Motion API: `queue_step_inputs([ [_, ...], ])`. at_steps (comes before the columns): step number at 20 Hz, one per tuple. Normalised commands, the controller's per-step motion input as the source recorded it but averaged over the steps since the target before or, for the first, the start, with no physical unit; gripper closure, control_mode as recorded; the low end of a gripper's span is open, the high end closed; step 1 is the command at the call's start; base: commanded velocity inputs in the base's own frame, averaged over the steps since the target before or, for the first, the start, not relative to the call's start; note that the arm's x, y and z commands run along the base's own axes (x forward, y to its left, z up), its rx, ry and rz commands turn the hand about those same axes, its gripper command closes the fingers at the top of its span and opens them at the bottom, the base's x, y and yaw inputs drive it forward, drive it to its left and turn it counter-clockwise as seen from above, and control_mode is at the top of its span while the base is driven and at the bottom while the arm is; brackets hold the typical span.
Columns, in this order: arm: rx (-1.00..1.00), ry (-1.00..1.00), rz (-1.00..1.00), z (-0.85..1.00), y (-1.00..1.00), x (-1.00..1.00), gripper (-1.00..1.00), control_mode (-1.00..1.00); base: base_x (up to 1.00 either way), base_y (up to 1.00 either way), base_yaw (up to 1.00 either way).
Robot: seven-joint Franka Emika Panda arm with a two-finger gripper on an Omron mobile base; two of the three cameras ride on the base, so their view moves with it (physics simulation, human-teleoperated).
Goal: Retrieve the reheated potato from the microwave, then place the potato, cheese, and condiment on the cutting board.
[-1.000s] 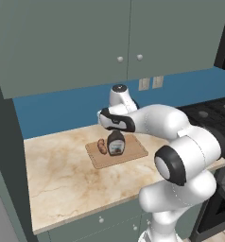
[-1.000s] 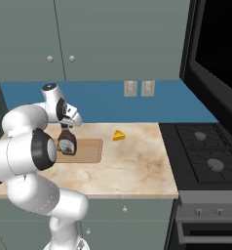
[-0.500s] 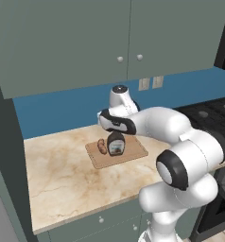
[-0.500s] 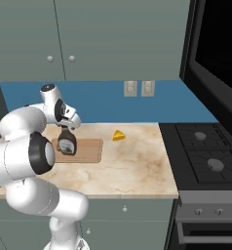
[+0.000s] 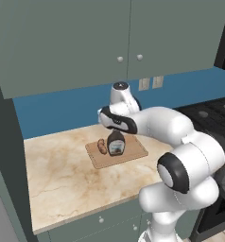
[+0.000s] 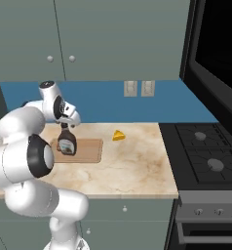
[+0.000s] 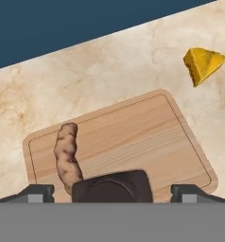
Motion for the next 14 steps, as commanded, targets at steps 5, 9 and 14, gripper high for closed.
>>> queue_step_inputs([
  [5, 0.00, 0.00, -0.01, 0.43, -0.01, -0.23, -1.00, -1.00, 0.00, 0.00, 0.00],
  [9, 0.02, 0.00, -0.02, 0.28, -0.06, -0.45, -1.00, -1.00, 0.00, 0.00, 0.00],
  [14, 0.00, 0.00, -0.04, 0.06, -0.21, -0.49, -1.00, -1.00, 0.00, 0.00, 0.00],
])
